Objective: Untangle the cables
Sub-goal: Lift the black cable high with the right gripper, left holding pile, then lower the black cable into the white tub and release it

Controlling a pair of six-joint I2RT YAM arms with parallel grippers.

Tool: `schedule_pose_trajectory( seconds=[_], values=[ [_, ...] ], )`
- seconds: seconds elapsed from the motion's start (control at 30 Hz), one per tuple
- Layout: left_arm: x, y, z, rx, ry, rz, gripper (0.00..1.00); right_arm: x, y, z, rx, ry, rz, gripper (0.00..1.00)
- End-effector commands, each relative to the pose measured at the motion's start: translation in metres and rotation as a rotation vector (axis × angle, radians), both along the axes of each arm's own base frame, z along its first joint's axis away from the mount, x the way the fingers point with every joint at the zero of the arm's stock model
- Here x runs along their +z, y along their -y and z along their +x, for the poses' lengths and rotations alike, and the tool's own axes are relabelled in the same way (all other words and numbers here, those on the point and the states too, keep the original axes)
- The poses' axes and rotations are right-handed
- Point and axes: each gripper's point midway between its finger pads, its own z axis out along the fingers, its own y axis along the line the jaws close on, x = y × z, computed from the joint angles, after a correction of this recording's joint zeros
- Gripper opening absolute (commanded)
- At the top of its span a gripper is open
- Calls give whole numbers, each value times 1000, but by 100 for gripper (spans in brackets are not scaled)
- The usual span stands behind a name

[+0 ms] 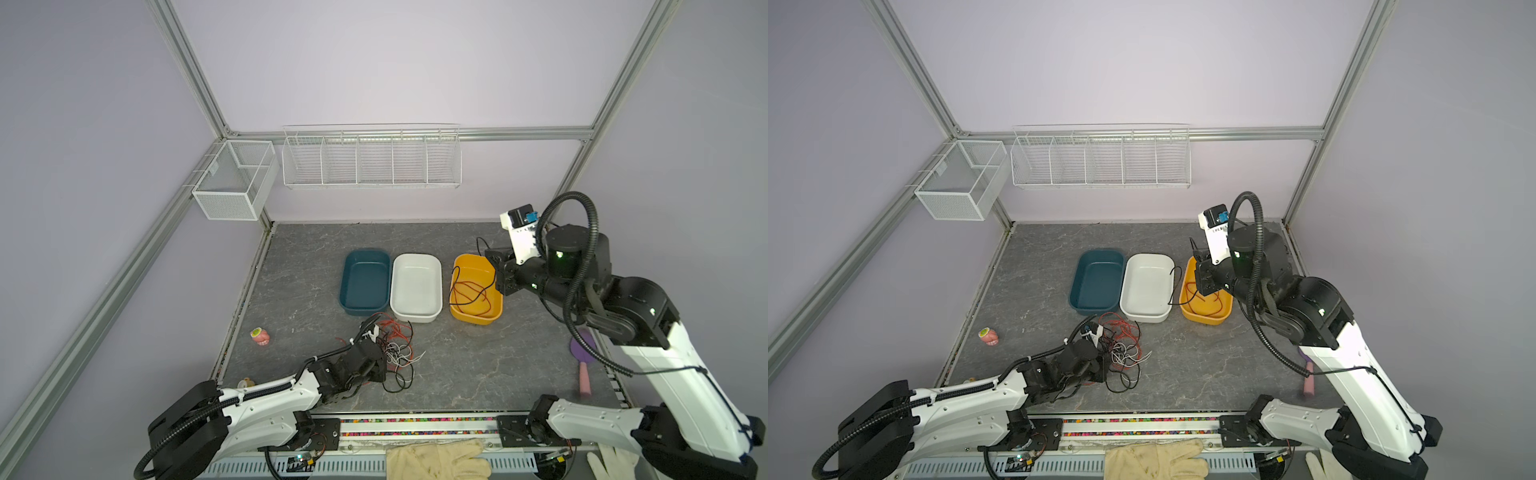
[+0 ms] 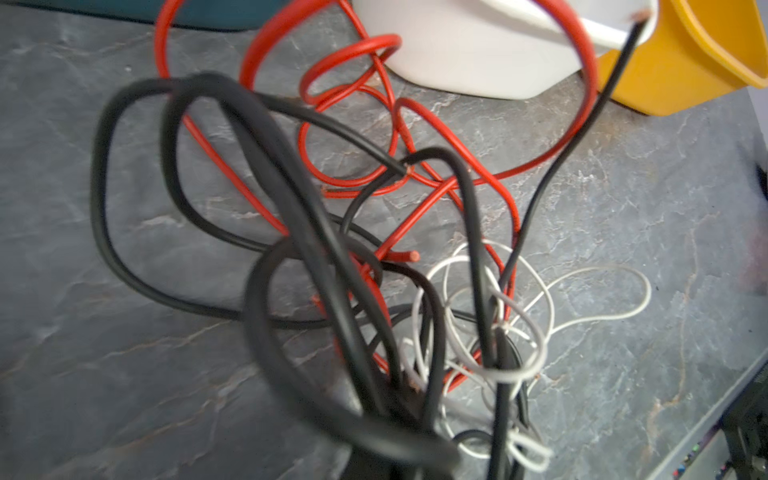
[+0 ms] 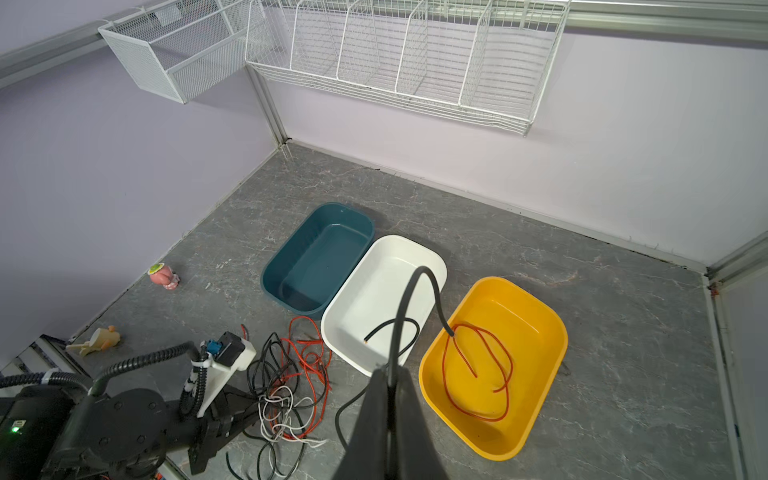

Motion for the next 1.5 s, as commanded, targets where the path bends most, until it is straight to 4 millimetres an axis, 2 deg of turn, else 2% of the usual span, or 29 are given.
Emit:
schedule_pose_trajectory(
  seconds=[0.0, 0.17, 0.3, 0.53, 0.7, 0.87, 1.07, 1.2, 1.47],
  values=[
    [17, 23, 5, -55, 21, -60, 0, 8, -29, 14, 79, 4, 107, 6],
    [18, 39, 6, -104, 2, -64, 0, -16, -59, 35, 133, -55, 124, 6],
    [21, 49, 6, -130, -3, -78, 0, -39, -72, 55, 136, -105, 109, 6],
    [26, 54, 5, -138, 5, -117, 0, -88, -85, 96, 108, -188, 106, 6],
    [28, 51, 3, -139, 13, -128, 0, -129, -103, 116, 133, -280, 107, 6],
    [25, 49, 2, -137, 10, -132, 0, -171, -119, 130, 146, -361, 87, 6],
    [20, 48, -1, -138, -3, -142, 0, -218, -121, 145, 110, -436, 57, 6],
    [20, 48, -2, -141, -5, -143, 0, -248, -119, 147, 80, -488, 40, 6],
    [21, 50, -2, -146, -7, -144, 0, -284, -116, 144, 43, -566, 13, 7]
  ],
)
